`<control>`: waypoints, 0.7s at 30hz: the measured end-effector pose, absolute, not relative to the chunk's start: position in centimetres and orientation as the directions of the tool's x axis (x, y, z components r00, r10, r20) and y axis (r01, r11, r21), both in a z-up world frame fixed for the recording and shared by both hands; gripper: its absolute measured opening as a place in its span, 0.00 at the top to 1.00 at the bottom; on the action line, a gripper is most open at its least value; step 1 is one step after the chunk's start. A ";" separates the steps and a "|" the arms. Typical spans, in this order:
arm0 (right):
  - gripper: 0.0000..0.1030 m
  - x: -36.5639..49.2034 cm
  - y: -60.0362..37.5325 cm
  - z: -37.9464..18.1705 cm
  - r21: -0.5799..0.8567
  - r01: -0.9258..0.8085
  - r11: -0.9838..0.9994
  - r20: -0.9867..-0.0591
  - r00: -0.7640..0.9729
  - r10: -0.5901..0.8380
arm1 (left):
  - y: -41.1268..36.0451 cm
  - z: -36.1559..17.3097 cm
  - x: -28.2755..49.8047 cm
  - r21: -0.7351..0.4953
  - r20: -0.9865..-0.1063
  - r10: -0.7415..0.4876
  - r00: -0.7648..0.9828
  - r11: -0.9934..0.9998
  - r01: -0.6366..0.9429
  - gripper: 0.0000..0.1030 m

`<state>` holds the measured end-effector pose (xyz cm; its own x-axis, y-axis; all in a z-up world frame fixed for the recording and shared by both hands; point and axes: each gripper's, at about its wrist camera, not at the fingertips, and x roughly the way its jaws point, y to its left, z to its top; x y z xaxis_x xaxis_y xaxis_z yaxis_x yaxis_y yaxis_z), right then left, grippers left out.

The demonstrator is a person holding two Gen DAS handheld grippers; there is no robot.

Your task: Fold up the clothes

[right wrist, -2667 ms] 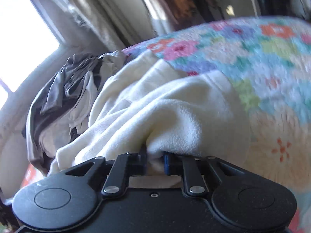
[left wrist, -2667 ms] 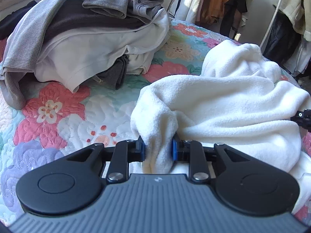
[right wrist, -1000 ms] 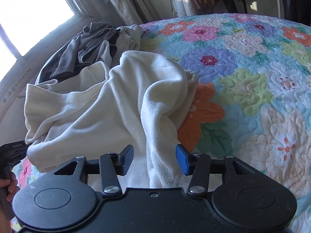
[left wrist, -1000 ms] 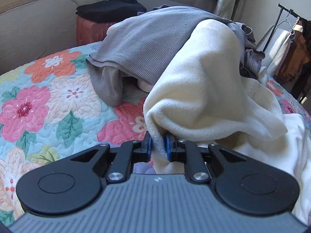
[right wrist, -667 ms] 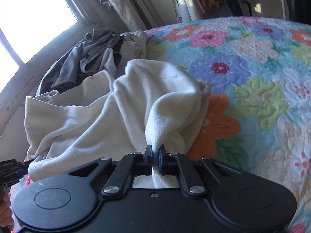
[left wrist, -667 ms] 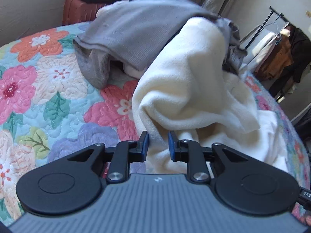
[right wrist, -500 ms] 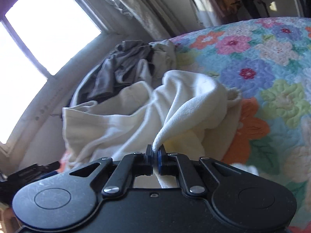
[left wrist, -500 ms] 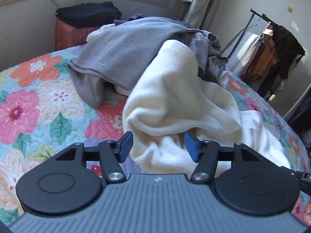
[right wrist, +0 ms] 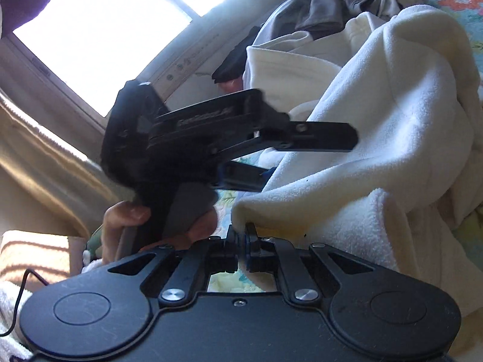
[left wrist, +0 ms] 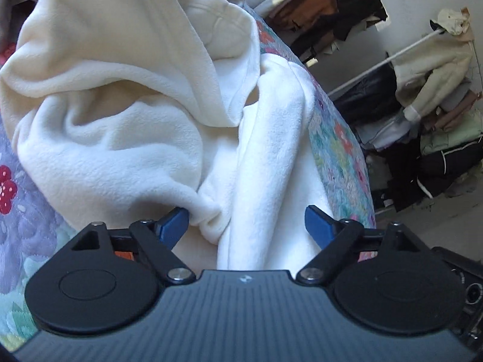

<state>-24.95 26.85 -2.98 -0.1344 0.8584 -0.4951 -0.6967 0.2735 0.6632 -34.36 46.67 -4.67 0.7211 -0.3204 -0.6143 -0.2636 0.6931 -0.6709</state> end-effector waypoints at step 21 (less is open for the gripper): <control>0.44 -17.7 20.3 -2.5 0.634 -0.576 0.516 -0.582 0.084 0.809 | 51.2 -2.5 -48.0 0.039 -0.777 0.476 0.412 0.690 -0.723 0.95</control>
<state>-17.66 20.29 -2.53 0.0839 0.8085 -0.5825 -0.5759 0.5164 0.6338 -47.95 51.24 -2.48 0.4120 0.4756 -0.7772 -0.7232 0.6896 0.0387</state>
